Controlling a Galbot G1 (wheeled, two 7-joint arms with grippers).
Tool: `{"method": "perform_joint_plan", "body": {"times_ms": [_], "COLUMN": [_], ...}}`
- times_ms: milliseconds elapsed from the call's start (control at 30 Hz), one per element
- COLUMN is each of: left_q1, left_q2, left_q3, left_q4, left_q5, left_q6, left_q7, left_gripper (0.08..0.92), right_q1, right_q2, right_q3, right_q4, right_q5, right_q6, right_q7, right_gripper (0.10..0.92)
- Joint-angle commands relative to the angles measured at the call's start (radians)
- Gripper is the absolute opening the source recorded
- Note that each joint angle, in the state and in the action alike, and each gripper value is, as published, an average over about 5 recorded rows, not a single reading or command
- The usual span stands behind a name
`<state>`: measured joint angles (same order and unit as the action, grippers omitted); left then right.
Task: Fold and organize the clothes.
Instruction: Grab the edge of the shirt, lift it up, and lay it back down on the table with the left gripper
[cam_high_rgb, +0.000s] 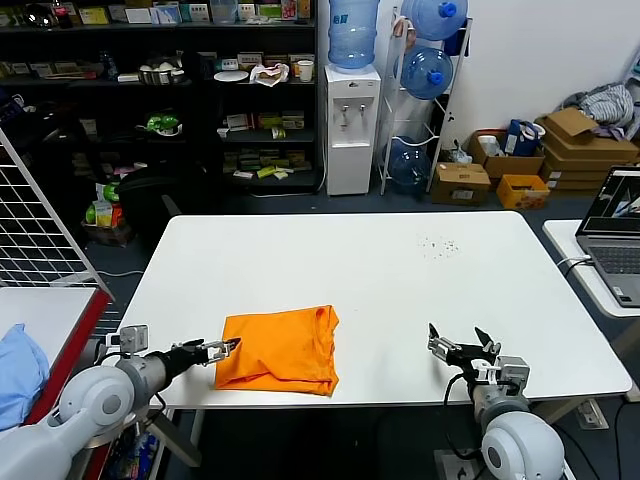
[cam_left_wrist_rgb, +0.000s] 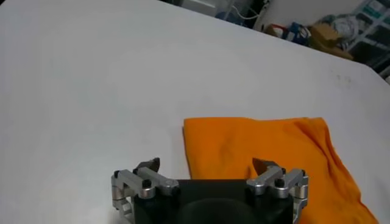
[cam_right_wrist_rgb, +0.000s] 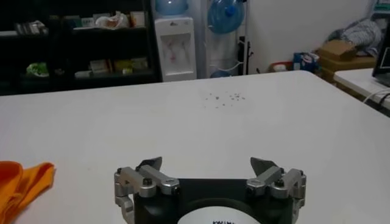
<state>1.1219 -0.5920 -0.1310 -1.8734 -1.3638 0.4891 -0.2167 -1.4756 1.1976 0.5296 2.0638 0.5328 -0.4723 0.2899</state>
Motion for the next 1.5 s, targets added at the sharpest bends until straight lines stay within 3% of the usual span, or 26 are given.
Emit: {"method": "perform_joint_plan", "body": {"times_ms": [33, 500, 1133, 1500], "left_q1": [-0.017, -0.028, -0.024, -0.029], "left_q2": [0.007, -0.032, -0.022, -0.039], "left_q3": [-0.004, 0.011, 0.020, 0.027], "left_q4": [0.089, 0.098, 0.086, 0.077], "left_q5": [0.016, 0.035, 0.034, 0.032], "left_q6": [0.032, 0.032, 0.044, 0.045], "left_q7": [0.106, 0.092, 0.092, 0.079], "left_gripper": [0.921, 0.894, 0.354, 0.096], "right_q1": [-0.004, -0.011, -0.011, -0.015], "right_q2": [0.008, 0.010, 0.015, 0.014], "right_q3": [-0.001, 0.002, 0.001, 0.003], "right_q4": [0.001, 0.001, -0.002, 0.000], "right_q5": [-0.003, -0.007, -0.009, -0.010], "right_q6": [-0.001, 0.001, 0.003, 0.004], "right_q7": [0.000, -0.001, -0.003, -0.003], "right_gripper": [0.921, 0.921, 0.921, 0.921]}}
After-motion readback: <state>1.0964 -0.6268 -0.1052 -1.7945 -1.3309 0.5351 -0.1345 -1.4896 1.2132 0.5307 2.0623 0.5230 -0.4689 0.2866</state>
